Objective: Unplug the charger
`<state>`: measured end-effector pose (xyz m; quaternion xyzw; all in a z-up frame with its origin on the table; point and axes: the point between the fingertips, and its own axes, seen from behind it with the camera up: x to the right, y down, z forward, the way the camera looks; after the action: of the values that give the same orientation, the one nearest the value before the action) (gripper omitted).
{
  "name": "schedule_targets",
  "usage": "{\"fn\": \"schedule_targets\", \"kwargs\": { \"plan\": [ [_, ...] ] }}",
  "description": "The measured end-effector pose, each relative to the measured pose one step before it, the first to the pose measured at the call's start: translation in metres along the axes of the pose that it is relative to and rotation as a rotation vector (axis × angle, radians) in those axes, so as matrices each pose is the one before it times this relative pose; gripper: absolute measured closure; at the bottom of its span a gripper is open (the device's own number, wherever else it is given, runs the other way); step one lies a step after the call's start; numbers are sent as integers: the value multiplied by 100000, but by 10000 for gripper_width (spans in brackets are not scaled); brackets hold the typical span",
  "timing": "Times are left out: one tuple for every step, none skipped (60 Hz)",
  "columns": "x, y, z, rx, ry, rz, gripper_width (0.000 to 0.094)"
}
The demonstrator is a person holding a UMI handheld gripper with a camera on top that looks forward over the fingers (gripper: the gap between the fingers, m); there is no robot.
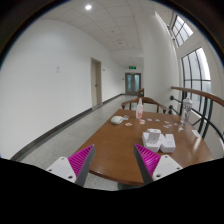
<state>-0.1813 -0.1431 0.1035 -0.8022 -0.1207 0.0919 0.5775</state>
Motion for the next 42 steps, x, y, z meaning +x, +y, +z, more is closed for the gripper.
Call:
{"fn": "schedule_targets", "kwargs": {
  "plan": [
    [260,-43,56,115,637,100,122],
    [315,-61,105,85,673,291,122],
    [1106,-226,819,-100,461,581,122],
    [527,-97,301,-126,857,629,123],
    [474,-43,298,-146,859,652,122],
    [518,0,357,-167,913,675,124],
    [598,0,410,-191,830,626,125],
    [758,-34,552,-224,648,605,126],
    [-44,69,-234,-131,792,584,124],
    [827,6,639,-17,129,587,124],
    [547,-45,478,160,302,461,123],
    [612,-15,529,245,395,426,123],
    [654,-5,592,162,596,414,123],
    [656,33,545,13,752,325,127],
    [650,42,576,-72,905,176,128],
    [641,30,599,-110,886,-7,128],
    [634,12,583,-184,880,-213,131],
    [169,40,221,-229,1047,-348,132],
    [705,18,647,-153,989,-470,134],
    [655,-39,629,-41,1208,-513,136],
    [616,-107,624,186,1190,-481,135],
    [569,-113,663,229,1129,-474,135],
    [470,-129,675,243,1072,-461,135],
    [403,-145,700,346,805,-488,134],
    [304,-144,704,470,493,-462,134],
    [-121,-141,-127,109,448,-445,135],
    [318,17,890,-120,274,-545,136],
    [171,110,785,-327,432,-348,134],
    [292,91,738,-421,577,-392,136],
    [268,-14,620,-5,625,-63,135],
    [202,-121,622,411,419,159,140],
    [178,-140,553,570,237,165,156],
    [177,-131,226,354,596,61,177],
    [290,5,456,34,858,139,208],
    [338,79,412,-429,1081,275,256],
    [310,177,371,-801,961,221,252],
    [156,339,383,-1187,430,121,349],
    [41,383,387,-1375,-24,63,394],
    [15,559,119,-1565,-257,9,385],
    [-37,115,317,-1388,-657,854,434],
    [-212,-25,85,-351,-1406,848,553],
    [-124,-8,-7,-95,-1115,1216,556]
  ]
}}
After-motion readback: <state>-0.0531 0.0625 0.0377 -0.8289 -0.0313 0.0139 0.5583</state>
